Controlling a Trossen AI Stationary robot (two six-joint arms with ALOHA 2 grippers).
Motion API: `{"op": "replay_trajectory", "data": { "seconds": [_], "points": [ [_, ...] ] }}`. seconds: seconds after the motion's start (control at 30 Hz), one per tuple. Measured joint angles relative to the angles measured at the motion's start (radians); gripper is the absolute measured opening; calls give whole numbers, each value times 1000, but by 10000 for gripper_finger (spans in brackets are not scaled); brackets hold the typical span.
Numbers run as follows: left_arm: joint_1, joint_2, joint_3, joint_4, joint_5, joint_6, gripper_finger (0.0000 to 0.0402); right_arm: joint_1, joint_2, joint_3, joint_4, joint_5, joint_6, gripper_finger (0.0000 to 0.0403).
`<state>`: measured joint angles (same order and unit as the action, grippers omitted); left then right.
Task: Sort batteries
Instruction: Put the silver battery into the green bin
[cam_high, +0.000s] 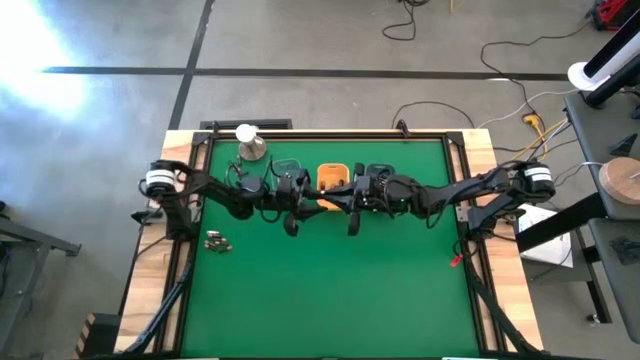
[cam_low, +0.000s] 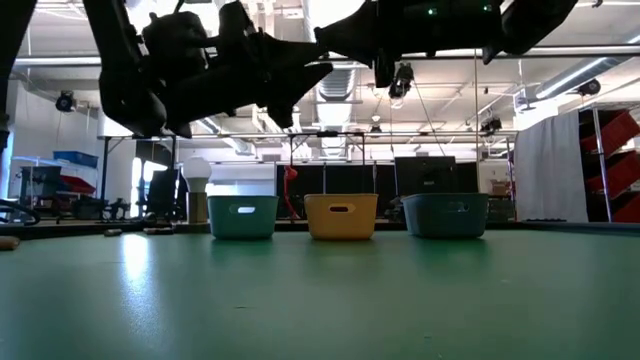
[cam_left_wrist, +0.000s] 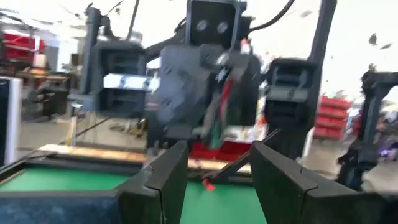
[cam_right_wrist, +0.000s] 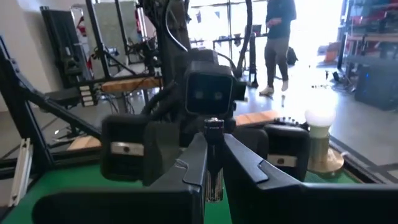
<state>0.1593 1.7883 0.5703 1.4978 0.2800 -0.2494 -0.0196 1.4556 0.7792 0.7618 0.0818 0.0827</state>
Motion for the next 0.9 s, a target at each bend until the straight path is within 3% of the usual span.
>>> {"op": "replay_trajectory", "data": {
  "seconds": [0.07,0.2,0.6,0.7,0.83,0.9],
  "points": [
    [0,33,7,70,0,-29,153,0,5,0,-3,0,3,27],
    [1,42,6,66,-56,-35,153,2,6,0,2,0,3,27],
    [1,31,4,55,-52,-35,151,2,39,0,-3,0,18,27],
    [1,30,4,53,-49,-31,126,2,54,0,8,9,21,27],
    [5,30,2,54,-21,-30,63,2,51,0,6,26,20,27],
    [9,29,1,55,-10,-30,58,2,45,0,5,26,16,27]
  ]
}}
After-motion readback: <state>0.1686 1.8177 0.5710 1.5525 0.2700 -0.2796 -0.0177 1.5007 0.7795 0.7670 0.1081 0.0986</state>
